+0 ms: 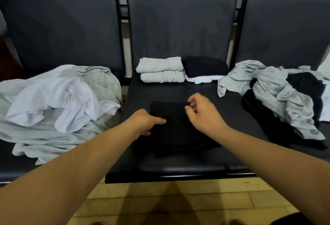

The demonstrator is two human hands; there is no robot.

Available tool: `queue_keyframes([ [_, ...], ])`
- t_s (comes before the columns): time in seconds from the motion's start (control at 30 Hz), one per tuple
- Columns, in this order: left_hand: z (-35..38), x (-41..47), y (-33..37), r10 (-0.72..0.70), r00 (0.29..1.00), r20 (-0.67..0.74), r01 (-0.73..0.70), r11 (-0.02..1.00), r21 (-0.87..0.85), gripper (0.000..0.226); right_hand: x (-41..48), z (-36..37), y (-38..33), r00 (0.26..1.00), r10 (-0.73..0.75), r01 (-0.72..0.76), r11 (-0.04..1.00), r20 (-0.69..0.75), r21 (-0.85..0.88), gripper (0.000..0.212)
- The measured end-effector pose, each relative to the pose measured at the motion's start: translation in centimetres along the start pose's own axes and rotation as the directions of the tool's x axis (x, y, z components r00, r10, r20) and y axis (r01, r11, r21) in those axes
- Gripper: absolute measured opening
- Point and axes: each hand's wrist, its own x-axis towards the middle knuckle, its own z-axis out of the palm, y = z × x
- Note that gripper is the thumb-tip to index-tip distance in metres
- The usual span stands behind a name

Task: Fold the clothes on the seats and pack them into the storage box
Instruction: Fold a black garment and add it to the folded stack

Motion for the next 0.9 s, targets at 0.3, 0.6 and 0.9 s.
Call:
queue_keyframes([
  [0.3, -0.3, -1.7, 2.0, 0.243, 0.968, -0.056, -0.25, 0.938, -0.242, 0.03, -0.3, 1.4, -1.7, 0.731, 0.26, -0.681, 0.23, 0.631, 0.695, 0.081],
  [0.6, 1.1, -1.5, 1.0, 0.167, 0.985, -0.051, -0.172, 0.979, -0.106, 0.024, 0.1, 1.1, 0.0, 0.74, 0.328, -0.672, 0.337, 0.587, 0.659, 0.037],
  [0.9, 1.3, -2.5, 0.6, 0.09, 0.96, 0.265, 0.066, 0.849, -0.524, 0.045, -0.5, 0.2, -0.7, 0.652, 0.191, -0.758, 0.179, 0.733, 0.628, 0.035],
])
